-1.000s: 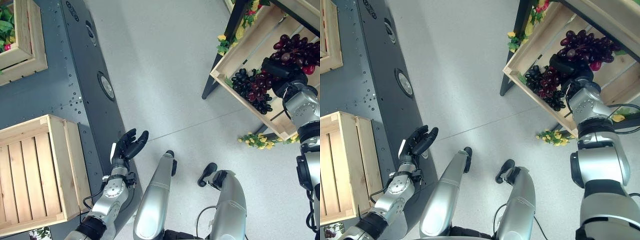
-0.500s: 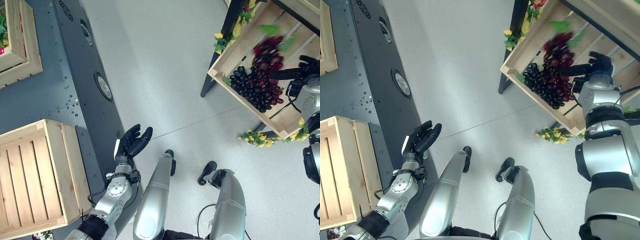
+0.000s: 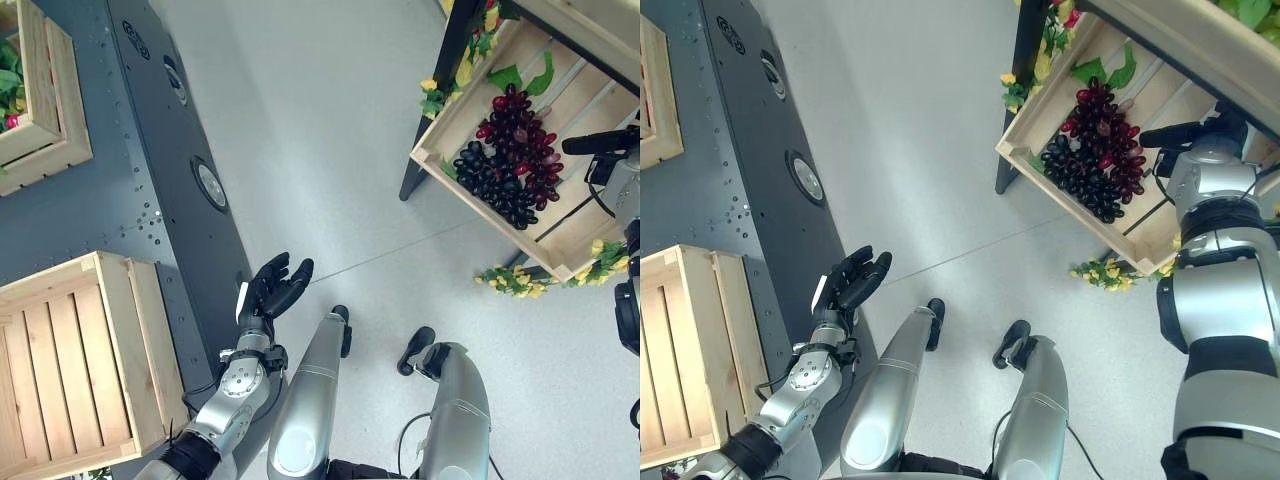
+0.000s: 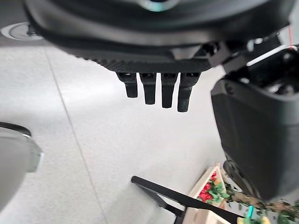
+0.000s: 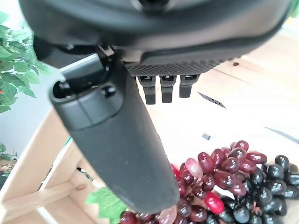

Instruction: Pick up the fruits from the basket on one side to the basket on the other side

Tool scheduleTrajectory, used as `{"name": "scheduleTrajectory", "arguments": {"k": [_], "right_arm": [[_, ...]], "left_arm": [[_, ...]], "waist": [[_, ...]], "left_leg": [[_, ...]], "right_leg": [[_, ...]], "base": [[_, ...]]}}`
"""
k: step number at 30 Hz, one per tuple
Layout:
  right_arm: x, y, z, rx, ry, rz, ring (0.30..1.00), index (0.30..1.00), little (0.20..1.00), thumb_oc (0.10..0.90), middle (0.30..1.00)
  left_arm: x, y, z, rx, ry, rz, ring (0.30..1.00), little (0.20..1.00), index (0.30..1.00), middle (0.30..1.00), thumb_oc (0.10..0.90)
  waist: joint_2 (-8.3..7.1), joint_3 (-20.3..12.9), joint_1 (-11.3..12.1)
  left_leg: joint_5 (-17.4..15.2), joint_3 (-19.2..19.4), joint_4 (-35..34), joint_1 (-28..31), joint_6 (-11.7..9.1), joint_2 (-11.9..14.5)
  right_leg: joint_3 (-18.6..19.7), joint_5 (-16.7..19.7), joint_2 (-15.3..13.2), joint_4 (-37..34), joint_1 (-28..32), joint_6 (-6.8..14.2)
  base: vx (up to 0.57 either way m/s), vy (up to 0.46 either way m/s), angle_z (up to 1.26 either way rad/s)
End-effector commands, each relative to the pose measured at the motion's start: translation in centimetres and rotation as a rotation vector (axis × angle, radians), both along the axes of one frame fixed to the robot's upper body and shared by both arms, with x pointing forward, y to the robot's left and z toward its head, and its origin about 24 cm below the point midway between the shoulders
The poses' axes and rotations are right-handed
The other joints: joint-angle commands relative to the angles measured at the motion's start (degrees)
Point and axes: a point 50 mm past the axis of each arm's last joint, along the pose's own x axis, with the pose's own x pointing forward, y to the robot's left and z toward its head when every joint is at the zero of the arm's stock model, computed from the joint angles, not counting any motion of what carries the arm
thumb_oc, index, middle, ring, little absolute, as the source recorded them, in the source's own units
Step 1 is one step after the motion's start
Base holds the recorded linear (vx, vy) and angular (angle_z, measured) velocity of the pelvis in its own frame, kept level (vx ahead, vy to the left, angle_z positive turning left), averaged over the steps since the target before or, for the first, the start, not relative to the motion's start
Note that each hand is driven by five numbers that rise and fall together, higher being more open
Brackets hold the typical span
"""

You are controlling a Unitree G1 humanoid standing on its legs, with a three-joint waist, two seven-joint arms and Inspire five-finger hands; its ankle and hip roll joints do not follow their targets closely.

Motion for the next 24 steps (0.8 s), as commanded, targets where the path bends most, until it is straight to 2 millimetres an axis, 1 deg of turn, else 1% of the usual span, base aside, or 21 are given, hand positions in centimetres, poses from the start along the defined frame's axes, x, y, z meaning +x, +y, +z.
{"name": "scheduleTrajectory", "arguments": {"k": [1, 3, 4, 5, 6, 7, 9, 10, 11, 13, 14, 15, 18, 20, 23, 24], "right_arm": [[-1.3, -0.4, 7.1, -0.126, -0.312, 0.149, 0.9, 0.9, 0.9, 0.8, 0.9], [-0.5, 0.5, 5.0, -0.114, -0.296, 0.237, 0.9, 0.9, 0.9, 0.8, 0.9], [-0.2, 1.1, 3.3, -0.09, -0.291, 0.296, 0.9, 0.9, 0.9, 0.8, 0.9], [0.0, 1.3, 2.6, -0.084, -0.289, 0.313, 0.9, 0.9, 0.9, 0.8, 0.9], [0.5, 2.5, 0.4, -0.062, -0.282, 0.379, 0.9, 0.9, 0.9, 0.8, 0.9], [0.5, 2.7, 0.0, -0.056, -0.281, 0.393, 0.9, 0.9, 0.9, 0.8, 0.9], [0.9, 4.7, -2.9, -0.017, -0.282, 0.489, 0.9, 0.9, 0.9, 0.8, 0.9], [0.9, 5.0, -3.3, -0.007, -0.291, 0.507, 0.9, 0.9, 0.9, 0.8, 0.9], [1.0, 6.2, -4.5, 0.024, -0.31, 0.548, 0.9, 0.9, 0.9, 0.8, 0.9], [1.0, 7.2, -5.8, 0.06, -0.323, 0.581, 0.9, 0.9, 0.9, 0.8, 0.9], [1.0, 8.5, -7.2, 0.116, -0.326, 0.623, 0.9, 0.9, 0.9, 0.8, 0.9], [0.9, 8.9, -8.0, 0.137, -0.317, 0.635, 0.9, 0.9, 0.9, 0.8, 0.9], [0.3, 10.5, -11.8, 0.252, -0.267, 0.68, 0.9, 0.9, 0.9, 0.8, 0.9], [-0.2, 11.4, -13.7, 0.311, -0.235, 0.712, 0.9, 0.9, 0.9, 0.8, 0.9], [-1.2, 13.3, -16.5, 0.383, -0.196, 0.773, 0.9, 0.9, 0.9, 0.8, 0.9], [-2.0, 14.3, -18.1, 0.429, -0.174, 0.799, 0.9, 0.9, 0.9, 0.8, 0.9]], "left_arm": [[0.2, -0.9, 3.7, -0.099, -0.212, -0.057, 0.9, 0.9, 0.9, 0.9, 0.8], [0.4, -1.0, 3.5, -0.108, -0.204, -0.061, 0.9, 0.9, 0.9, 0.9, 0.8], [0.5, -1.0, 3.3, -0.105, -0.192, -0.056, 0.9, 0.9, 0.9, 0.9, 0.8], [0.6, -1.1, 3.2, -0.1, -0.185, -0.052, 0.9, 0.9, 0.9, 0.9, 0.8], [0.9, -1.2, 2.7, -0.085, -0.161, -0.046, 0.9, 0.9, 0.9, 0.9, 0.8], [0.9, -1.2, 2.6, -0.082, -0.153, -0.048, 0.9, 0.9, 0.9, 0.9, 0.8], [1.1, -1.2, 1.5, -0.063, -0.102, -0.045, 0.9, 0.9, 0.9, 0.9, 0.8], [1.1, -1.3, 1.3, -0.057, -0.091, -0.047, 0.9, 0.9, 0.9, 0.9, 0.8], [1.0, -1.3, 0.7, -0.047, -0.062, -0.044, 0.9, 0.9, 0.9, 0.9, 0.8], [0.9, -1.3, -0.1, -0.038, -0.029, -0.046, 0.9, 0.9, 0.9, 0.9, 0.8], [0.8, -1.4, -1.0, -0.038, 0.014, -0.055, 0.9, 0.9, 0.9, 0.9, 0.8], [0.8, -1.5, -1.3, -0.037, 0.029, -0.056, 0.9, 0.9, 0.9, 0.9, 0.8], [0.7, -1.5, -2.4, -0.024, 0.09, -0.058, 0.9, 0.9, 0.9, 0.9, 0.8], [0.6, -1.2, -2.8, -0.023, 0.107, -0.049, 0.9, 0.9, 0.9, 0.9, 0.8], [0.5, -0.8, -3.2, -0.02, 0.129, -0.043, 0.9, 0.9, 0.9, 0.9, 0.8], [0.2, -0.6, -3.7, -0.013, 0.155, -0.051, 0.9, 0.9, 0.9, 0.9, 0.8]], "waist": [[1.6, -0.8, -0.3], [1.25, -0.8, -0.7], [0.91, -0.8, -1.1], [0.76, -0.8, -1.2], [0.2, -0.8, -1.7], [0.09, -0.8, -1.7], [-0.47, -2.0, -2.3], [-0.54, -2.2, -2.5], [-0.74, -3.0, -2.9], [-0.99, -3.8, -3.3], [-1.26, -4.7, -3.8], [-1.36, -5.1, -3.9], [-1.78, -7.3, -4.6], [-2.07, -8.6, -4.9], [-2.42, -10.7, -5.1], [-2.65, -12.2, -5.1]], "left_leg": [[-5.7, 4.1, -2.7, 5.0, 5.3, -1.3], [-5.7, 4.5, -3.6, 7.1, 5.2, -1.1], [-5.8, 4.8, -4.3, 8.7, 5.2, -1.0], [-5.8, 5.0, -4.6, 9.4, 5.2, -0.9], [-5.8, 5.4, -5.6, 12.0, 5.1, -0.5], [-5.8, 5.5, -5.9, 12.6, 5.1, -0.5], [-5.8, 6.0, -7.5, 15.8, 4.9, 0.4], [-5.8, 6.0, -7.7, 16.2, 4.8, 0.5], [-5.8, 6.2, -8.3, 17.7, 4.6, 0.9], [-5.9, 6.4, -9.1, 19.3, 4.4, 1.2], [-6.0, 6.5, -10.0, 20.9, 4.2, 1.4], [-6.1, 6.6, -10.3, 21.6, 4.1, 1.6], [-6.2, 7.0, -12.0, 25.0, 3.7, 2.0], [-6.3, 7.2, -13.1, 26.9, 3.5, 2.2], [-6.0, 7.3, -15.5, 29.8, 3.2, 2.2], [-5.3, 7.3, -18.1, 31.9, 3.0, 2.1]], "right_leg": [[-2.5, -2.7, 0.5, -0.8, 6.8, -3.0], [-2.5, -2.7, 0.5, -1.8, 8.8, -2.9], [-2.4, -2.6, 0.6, -2.5, 10.3, -2.8], [-2.4, -2.6, 0.6, -2.9, 11.1, -2.8], [-2.4, -2.5, 0.7, -4.4, 13.9, -2.7], [-2.4, -2.5, 0.8, -4.8, 14.5, -2.7], [-2.7, -2.1, 1.1, -7.3, 18.2, -2.5], [-2.6, -2.0, 1.2, -7.7, 18.8, -2.5], [-2.5, -1.8, 1.5, -8.9, 20.5, -2.4], [-2.3, -1.7, 1.7, -10.3, 22.3, -2.2], [-2.0, -1.4, 1.9, -11.7, 24.0, -1.9], [-1.9, -1.3, 2.0, -12.5, 25.0, -1.8], [-1.6, -0.8, 2.4, -15.5, 28.9, -1.2], [-1.4, -0.6, 2.6, -17.1, 30.9, -0.7], [-1.3, -0.1, 3.1, -20.1, 34.0, -0.1], [-1.2, 0.5, 3.5, -22.6, 36.0, 0.4]], "base": [[0.0, 0.0, 0.0], [0.0, 0.0, 0.0], [0.0, 0.0, 0.0], [0.0, 0.0, 0.0], [0.0, 0.0, 0.0], [0.05, -0.027, -0.02], [0.07, -0.025, -0.04], [0.08, -0.008, -0.07], [0.07, -0.001, -0.05], [0.09, 0.001, -0.03], [0.09, 0.0, -0.05], [0.11, -0.003, -0.04], [0.12, -0.008, -0.04], [0.12, -0.006, -0.02], [0.12, -0.012, -0.01], [0.11, -0.016, -0.03]]}}
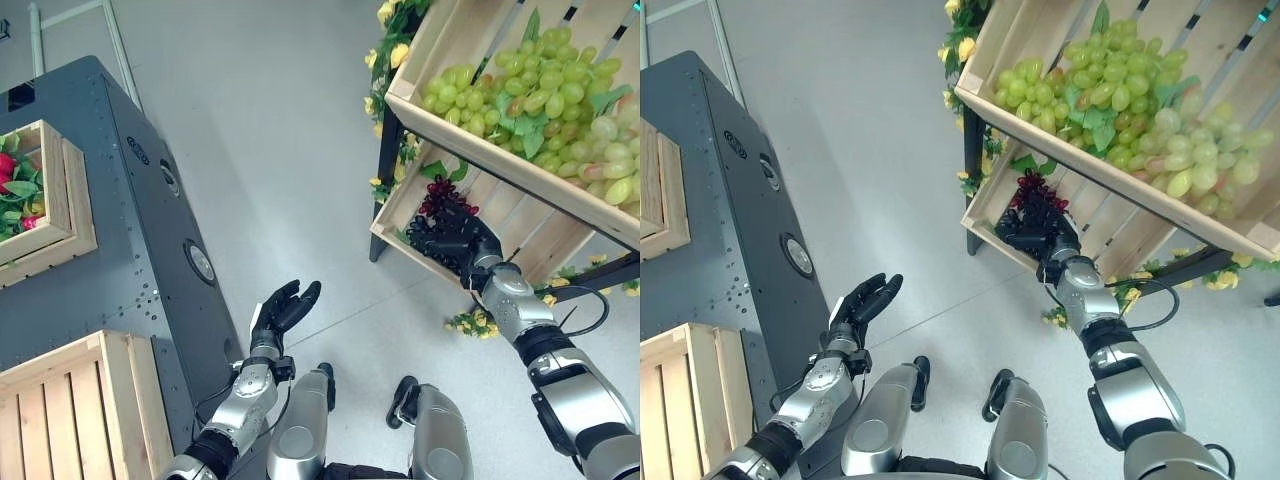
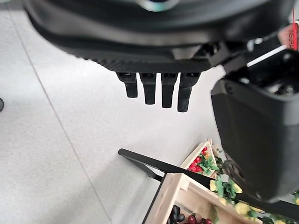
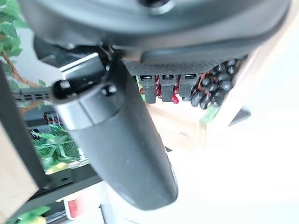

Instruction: Pick up the fruits from the basket on one side to the basket on the other side

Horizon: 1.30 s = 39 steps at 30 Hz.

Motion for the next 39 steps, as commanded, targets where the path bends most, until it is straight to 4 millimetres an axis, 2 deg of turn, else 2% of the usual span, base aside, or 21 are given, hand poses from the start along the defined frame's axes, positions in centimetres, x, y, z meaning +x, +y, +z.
{"name": "scheduleTrajectory", "arguments": {"k": [1, 5, 7, 8, 10, 12, 14, 15, 16, 17, 19, 21, 23, 24, 26, 28, 29, 30, 32, 34, 39], "right_arm": [[0.0, 1.4, 1.7, 0.117, -0.176, 0.069, 0.9, 0.9, 0.9, 0.8, 0.9], [-2.8, 3.4, -2.8, 0.19, -0.075, 0.127, 0.9, 0.9, 0.9, 0.8, 0.9], [-3.7, 3.9, -4.0, 0.19, -0.044, 0.152, 0.9, 0.9, 0.9, 0.8, 0.9], [-5.2, 4.0, -5.7, 0.203, 0.003, 0.175, 0.9, 0.9, 0.9, 0.8, 0.9], [-6.7, 4.1, -7.4, 0.227, 0.049, 0.182, 0.9, 0.9, 0.9, 0.8, 0.9], [-9.6, 4.4, -9.9, 0.274, 0.121, 0.178, 0.9, 0.9, 0.9, 0.8, 0.9], [-11.0, 4.5, -11.3, 0.312, 0.17, 0.171, 0.9, 0.9, 0.9, 0.8, 0.9], [-11.7, 4.5, -12.2, 0.336, 0.209, 0.155, 0.9, 0.9, 0.9, 0.8, 0.9], [-11.7, 4.5, -12.2, 0.336, 0.209, 0.156, 0.9, 0.9, 0.9, 0.8, 0.9], [-12.7, 5.1, -13.5, 0.386, 0.299, 0.125, 0.9, 0.9, 0.9, 0.8, 0.9], [-13.8, 5.1, -14.6, 0.413, 0.349, 0.125, 0.9, 0.9, 0.9, 0.8, 0.9], [-15.3, 4.7, -15.9, 0.441, 0.412, 0.093, 0.9, 0.9, 0.9, 0.8, 0.9], [-16.3, 4.2, -16.8, 0.417, 0.47, 0.079, 0.9, 0.9, 0.9, 0.8, 0.9], [-16.8, 3.8, -17.2, 0.417, 0.497, 0.063, 0.9, 0.9, 0.9, 0.8, 0.9], [-18.0, 3.0, -18.2, 0.439, 0.554, 0.018, 0.9, 0.9, 0.9, 0.8, 0.9], [-19.0, 2.5, -18.9, 0.442, 0.593, -0.033, 0.9, 0.9, 0.9, 0.8, 0.9], [-19.6, 2.5, -19.3, 0.447, 0.612, -0.063, 0.9, 0.9, 0.9, 0.8, 0.9], [-20.0, 2.4, -19.6, 0.454, 0.632, -0.087, 0.9, 0.9, 0.9, 0.8, 0.9], [-20.7, 2.7, -20.2, 0.442, 0.684, -0.131, 0.9, 0.9, 0.9, 0.8, 0.9], [-21.6, 2.9, -20.8, 0.418, 0.747, -0.157, 0.9, 0.9, 0.9, 0.8, 0.9], [-23.2, 3.3, -21.7, 0.325, 0.84, -0.059, 0.9, 0.9, 0.9, 0.8, 0.9]], "left_arm": [[-0.3, -0.5, 0.4, 0.005, -0.062, -0.038, 0.9, 0.9, 0.9, 0.9, 0.8], [-1.8, 0.1, -1.6, 0.085, 0.053, -0.112, 0.9, 0.9, 0.9, 0.9, 0.8], [-2.4, 0.3, -2.6, 0.099, 0.101, -0.12, 0.9, 0.9, 0.9, 0.9, 0.8], [-3.4, 0.6, -4.0, 0.142, 0.171, -0.128, 0.9, 0.9, 0.9, 0.9, 0.8], [-4.3, 0.8, -5.4, 0.167, 0.25, -0.137, 0.9, 0.9, 0.9, 0.9, 0.8], [-5.8, 1.5, -7.5, 0.203, 0.394, -0.129, 0.9, 0.9, 0.9, 0.9, 0.8], [-7.3, 2.3, -9.1, 0.2, 0.506, -0.086, 0.9, 0.9, 0.9, 0.9, 0.8], [-8.5, 2.7, -10.0, 0.181, 0.571, -0.046, 0.9, 0.9, 0.9, 0.9, 0.8], [-8.5, 2.7, -10.0, 0.181, 0.571, -0.046, 0.9, 0.9, 0.9, 0.9, 0.8], [-11.4, 3.1, -11.6, 0.114, 0.698, 0.069, 0.9, 0.9, 0.9, 0.9, 0.8], [-13.3, 3.5, -12.5, 0.087, 0.76, 0.129, 0.9, 0.9, 0.9, 0.9, 0.8], [-14.4, 3.4, -13.0, 0.109, 0.806, 0.128, 0.9, 0.9, 0.9, 0.9, 0.8], [-14.2, 2.9, -13.0, 0.118, 0.801, 0.113, 0.9, 0.9, 0.9, 0.9, 0.8], [-14.0, 2.6, -13.0, 0.126, 0.796, 0.102, 0.9, 0.9, 0.9, 0.9, 0.8], [-13.6, 2.3, -12.9, 0.148, 0.785, 0.083, 0.9, 0.9, 0.9, 0.9, 0.8], [-13.2, 2.2, -12.7, 0.177, 0.78, 0.039, 0.9, 0.9, 0.9, 0.9, 0.8], [-12.8, 2.1, -12.6, 0.206, 0.771, 0.002, 0.9, 0.9, 0.9, 0.9, 0.8], [-12.4, 2.0, -12.5, 0.233, 0.763, -0.032, 0.9, 0.9, 0.9, 0.9, 0.8], [-12.0, 1.8, -12.4, 0.268, 0.753, -0.076, 0.9, 0.9, 0.9, 0.9, 0.8], [-12.1, 1.5, -12.5, 0.282, 0.752, -0.111, 0.9, 0.9, 0.9, 0.9, 0.8], [-14.3, 1.7, -13.3, 0.279, 0.839, -0.113, 0.9, 0.9, 0.9, 0.9, 0.8]], "waist": [[-1.4, -11.1, -0.4], [-1.86, -14.7, -1.1], [-1.89, -15.4, -1.5], [-1.93, -16.8, -2.4], [-2.08, -18.0, -3.7], [-2.64, -19.9, -5.8], [-3.59, -21.1, -6.5], [-4.13, -21.7, -6.4], [-4.13, -21.6, -6.4], [-4.57, -22.1, -6.5], [-5.02, -22.4, -6.7], [-5.66, -22.7, -7.5], [-6.31, -22.7, -8.2], [-6.07, -22.6, -8.4], [-5.25, -22.9, -9.4], [-4.24, -23.5, -10.5], [-3.58, -23.9, -11.2], [-3.12, -24.3, -11.6], [-2.99, -24.8, -11.2], [-2.53, -24.9, -10.8], [-1.95, -25.3, -10.0]], "left_leg": [[-5.6, 2.9, -0.9, 2.3, 3.3, -0.8], [-1.7, 1.5, -10.6, 7.6, 2.6, -1.5], [-0.5, 0.7, -13.1, 8.5, 2.5, -1.8], [2.1, -0.8, -16.7, 8.9, 2.8, -2.1], [3.3, -2.9, -19.9, 9.6, 3.0, -2.3], [5.7, -5.7, -24.4, 10.5, 2.3, -1.8], [7.7, -6.5, -27.2, 10.7, 0.8, -0.6], [8.7, -6.7, -28.4, 10.7, 0.0, 0.0], [8.8, -6.8, -28.5, 10.7, 0.0, 0.0], [12.3, -5.9, -31.9, 10.2, -1.5, 1.7], [13.6, -4.5, -32.2, 9.1, -2.3, 2.2], [11.8, -1.3, -27.4, 7.4, -2.0, 1.7], [6.3, 2.4, -15.1, 5.5, -0.5, -0.1], [3.3, 2.8, -10.8, 5.8, 0.1, -0.9], [0.3, 5.2, -8.0, 7.2, 1.3, -2.2], [-0.2, 7.3, -12.5, 10.5, 1.3, -2.6], [0.6, 8.2, -20.3, 13.7, 1.3, -3.0], [1.8, 8.1, -26.3, 15.8, 1.1, -3.2], [4.1, 5.0, -30.6, 15.3, 1.8, -5.0], [5.4, 3.0, -33.0, 15.4, 2.2, -5.8], [5.4, 3.2, -32.5, 15.5, 2.7, -6.6]], "right_leg": [[0.1, -0.1, 0.2, -6.3, 7.6, -1.8], [1.7, 1.9, 2.2, -13.2, 11.6, -0.6], [2.7, 2.4, 3.0, -14.5, 11.9, -0.4], [5.0, 4.1, 3.7, -15.8, 11.5, -0.3], [9.0, 5.0, 5.0, -16.5, 11.1, 0.3], [14.6, 5.0, 7.8, -18.7, 11.2, 0.0], [15.5, 4.9, 10.4, -23.3, 12.4, -1.2], [14.3, 5.5, 10.6, -25.8, 13.4, -1.6], [14.3, 5.6, 10.6, -25.9, 13.4, -1.6], [14.3, 6.3, 12.4, -27.9, 14.3, -2.2], [13.3, 6.8, 12.7, -30.0, 15.1, -2.8], [12.7, 8.0, 12.4, -31.5, 15.2, -3.2], [12.0, 9.3, 11.2, -32.9, 14.9, -3.4], [12.0, 9.2, 11.3, -33.3, 15.4, -3.3], [11.3, 9.4, 11.7, -33.0, 14.7, -2.9], [10.4, 9.7, 12.5, -33.8, 14.5, -2.4], [9.7, 10.6, 13.0, -35.1, 14.5, -1.6], [9.7, 11.3, 13.3, -36.9, 14.6, -1.1], [10.4, 12.5, 13.4, -37.4, 13.8, -0.8], [11.3, 13.0, 13.8, -37.8, 13.3, -0.6], [12.1, 12.9, 13.6, -37.9, 13.2, -0.3]], "base": [[0.13, -0.036, -0.01], [0.08, -0.058, 0.05], [0.01, -0.063, 0.09], [-0.03, -0.132, 0.09], [-0.02, -0.183, 0.35], [-0.02, -0.316, 0.88], [-0.05, -0.443, 0.93], [-0.04, -0.391, 0.82], [-0.09, -0.426, 0.61], [-0.09, -0.303, 0.43], [-0.13, -0.327, 0.24], [-0.16, -0.21, 0.28], [-0.15, -0.071, 0.33], [-0.1, -0.003, 0.4], [-0.1, 0.045, 0.18], [-0.1, 0.09, 0.12], [-0.12, 0.149, 0.49], [-0.11, 0.136, 0.85], [-0.15, 0.078, 0.71], [-0.15, 0.082, 0.31], [-0.09, 0.085, 0.18]]}}
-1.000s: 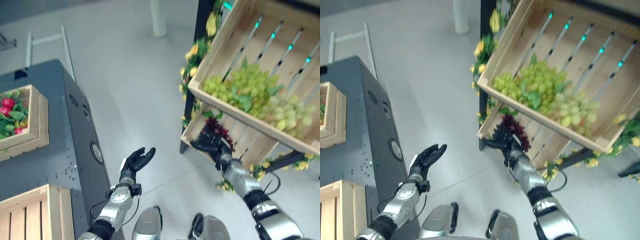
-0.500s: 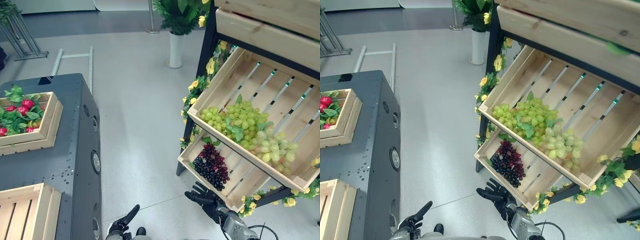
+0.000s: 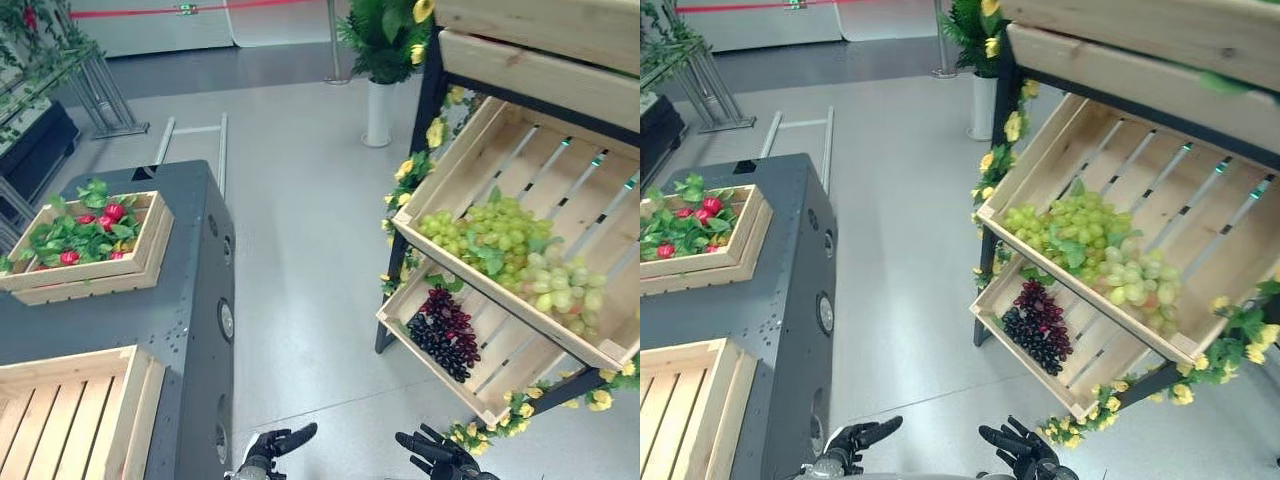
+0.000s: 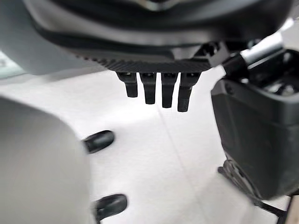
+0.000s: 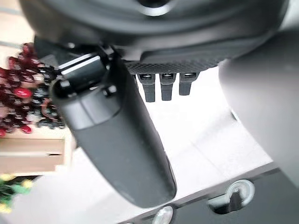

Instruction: Pick up the fruits from the basket on one side to the basket on the other side

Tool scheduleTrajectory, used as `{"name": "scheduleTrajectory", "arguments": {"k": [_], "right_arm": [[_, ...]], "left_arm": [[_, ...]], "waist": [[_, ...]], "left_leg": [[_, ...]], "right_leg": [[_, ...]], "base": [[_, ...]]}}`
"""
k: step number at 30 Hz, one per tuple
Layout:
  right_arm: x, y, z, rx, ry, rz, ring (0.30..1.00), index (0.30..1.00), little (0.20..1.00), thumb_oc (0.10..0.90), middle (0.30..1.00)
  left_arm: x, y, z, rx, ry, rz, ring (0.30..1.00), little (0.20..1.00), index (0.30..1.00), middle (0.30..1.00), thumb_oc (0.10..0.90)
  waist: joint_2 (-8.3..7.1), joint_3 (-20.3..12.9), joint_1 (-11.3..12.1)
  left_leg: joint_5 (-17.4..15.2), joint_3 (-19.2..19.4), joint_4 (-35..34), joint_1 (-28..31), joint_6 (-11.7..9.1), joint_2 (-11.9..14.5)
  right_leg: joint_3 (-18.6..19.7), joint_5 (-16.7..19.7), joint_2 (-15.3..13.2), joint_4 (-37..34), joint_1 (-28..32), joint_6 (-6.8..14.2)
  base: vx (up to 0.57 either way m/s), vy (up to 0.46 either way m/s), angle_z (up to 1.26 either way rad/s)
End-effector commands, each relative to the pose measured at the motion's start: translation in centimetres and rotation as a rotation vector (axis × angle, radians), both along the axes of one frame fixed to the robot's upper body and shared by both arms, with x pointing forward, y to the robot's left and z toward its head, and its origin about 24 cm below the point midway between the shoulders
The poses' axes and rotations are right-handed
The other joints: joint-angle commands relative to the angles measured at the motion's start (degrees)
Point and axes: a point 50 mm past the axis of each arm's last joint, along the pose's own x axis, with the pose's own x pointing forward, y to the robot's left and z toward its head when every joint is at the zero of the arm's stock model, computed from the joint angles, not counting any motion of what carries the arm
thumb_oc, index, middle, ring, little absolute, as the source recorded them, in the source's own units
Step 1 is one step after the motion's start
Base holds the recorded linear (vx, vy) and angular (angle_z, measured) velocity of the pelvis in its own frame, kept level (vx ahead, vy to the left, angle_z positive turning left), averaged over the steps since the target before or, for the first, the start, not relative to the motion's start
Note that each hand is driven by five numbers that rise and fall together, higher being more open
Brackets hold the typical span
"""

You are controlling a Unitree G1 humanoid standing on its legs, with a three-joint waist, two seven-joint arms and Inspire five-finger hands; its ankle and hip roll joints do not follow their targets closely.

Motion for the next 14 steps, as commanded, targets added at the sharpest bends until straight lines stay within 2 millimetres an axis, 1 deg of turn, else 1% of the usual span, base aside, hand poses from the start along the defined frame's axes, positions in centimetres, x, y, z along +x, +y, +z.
{"name": "scheduleTrajectory", "arguments": {"k": [1, 3, 5, 9, 14], "right_arm": [[2.9, 2.1, 0.5, 0.015, -0.069, 0.104, 0.9, 0.9, 0.9, 0.8, 0.9], [2.7, 2.1, 0.4, 0.0, -0.053, 0.111, 0.9, 0.9, 0.9, 0.8, 0.9], [2.3, 2.1, 0.2, -0.011, -0.021, 0.115, 0.9, 0.9, 0.9, 0.8, 0.9], [1.5, 2.1, -0.2, -0.032, 0.039, 0.154, 0.9, 0.9, 0.9, 0.8, 0.9], [1.8, 2.3, -0.2, -0.041, 0.039, 0.196, 0.9, 0.9, 0.9, 0.8, 0.9]], "left_arm": [[1.1, 0.6, 0.3, 0.021, -0.017, 0.007, 0.9, 0.9, 0.9, 0.9, 0.8], [0.2, 0.7, 0.0, 0.026, 0.007, 0.011, 0.9, 0.9, 0.9, 0.9, 0.8], [-0.2, 0.7, -0.1, 0.03, 0.009, 0.018, 0.9, 0.9, 0.9, 0.9, 0.8], [0.4, 0.8, 0.1, 0.036, -0.019, 0.0, 0.9, 0.9, 0.9, 0.9, 0.8], [1.1, 0.7, 0.3, 0.032, -0.044, -0.03, 0.9, 0.9, 0.9, 0.9, 0.8]], "waist": [[-0.71, 1.4, 1.8], [-0.79, 1.3, 2.2], [-0.87, 1.1, 2.5], [-0.93, 1.4, 2.9], [-1.2, 1.6, 3.5]], "left_leg": [[-8.3, -0.9, 1.8, 3.0, -1.0, -2.1], [-8.4, -1.0, 1.8, 3.1, -0.8, -2.5], [-8.3, -1.1, 1.6, 3.3, -0.6, -2.7], [-8.3, -1.4, 1.0, 3.8, -0.1, -3.1], [-8.4, -1.6, 1.0, 4.2, 0.2, -3.2]], "right_leg": [[0.9, 2.3, 3.1, -5.2, 1.8, -1.7], [0.9, 2.3, 2.9, -5.2, 2.2, -1.5], [1.0, 2.5, 2.9, -5.2, 2.4, -1.3], [1.1, 2.9, 2.9, -5.2, 2.7, -1.0], [0.8, 2.9, 2.8, -5.2, 3.2, -0.9]], "base": [[-0.07, 0.063, 0.01], [-0.07, 0.072, -0.04], [-0.08, 0.067, -0.04], [-0.06, 0.062, -0.1], [-0.01, 0.018, -0.01]]}}
